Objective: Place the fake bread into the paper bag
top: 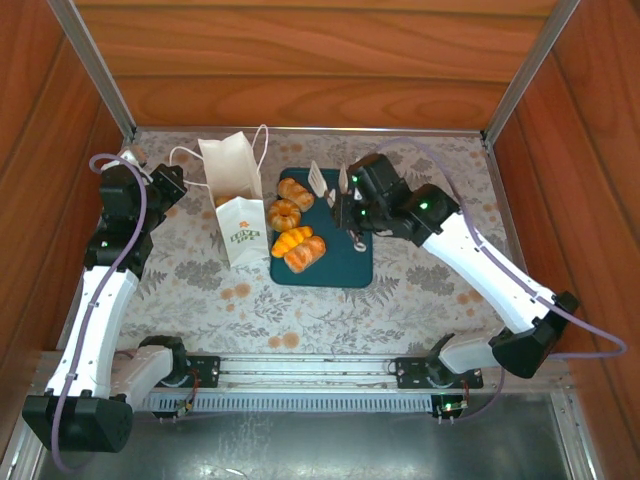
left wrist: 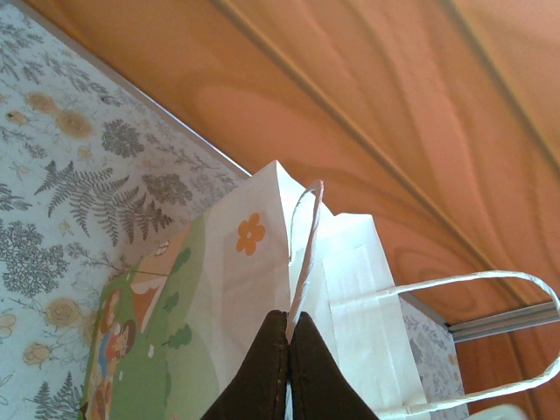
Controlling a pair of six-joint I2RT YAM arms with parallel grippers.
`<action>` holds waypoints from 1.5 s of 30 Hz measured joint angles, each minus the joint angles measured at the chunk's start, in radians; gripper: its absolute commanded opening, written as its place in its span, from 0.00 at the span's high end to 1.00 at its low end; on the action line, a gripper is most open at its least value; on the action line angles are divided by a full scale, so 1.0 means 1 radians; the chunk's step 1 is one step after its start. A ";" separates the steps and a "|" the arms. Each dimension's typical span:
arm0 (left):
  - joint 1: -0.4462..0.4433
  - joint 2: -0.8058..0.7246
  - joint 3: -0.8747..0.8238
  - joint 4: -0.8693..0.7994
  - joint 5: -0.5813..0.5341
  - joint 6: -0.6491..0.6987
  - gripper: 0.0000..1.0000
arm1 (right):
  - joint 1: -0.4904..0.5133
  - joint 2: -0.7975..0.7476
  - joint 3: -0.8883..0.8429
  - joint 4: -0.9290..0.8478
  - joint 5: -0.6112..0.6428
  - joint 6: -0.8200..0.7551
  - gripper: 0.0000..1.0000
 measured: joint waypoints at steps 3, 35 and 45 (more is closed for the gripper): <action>0.000 0.000 -0.003 0.002 0.000 0.000 1.00 | 0.000 0.000 -0.096 0.026 -0.027 0.027 0.50; 0.000 0.000 -0.025 0.012 0.000 -0.001 1.00 | 0.121 0.023 -0.255 0.088 -0.062 0.283 0.42; 0.000 0.000 -0.025 0.017 0.000 -0.001 1.00 | 0.140 0.085 -0.258 0.123 -0.068 0.309 0.44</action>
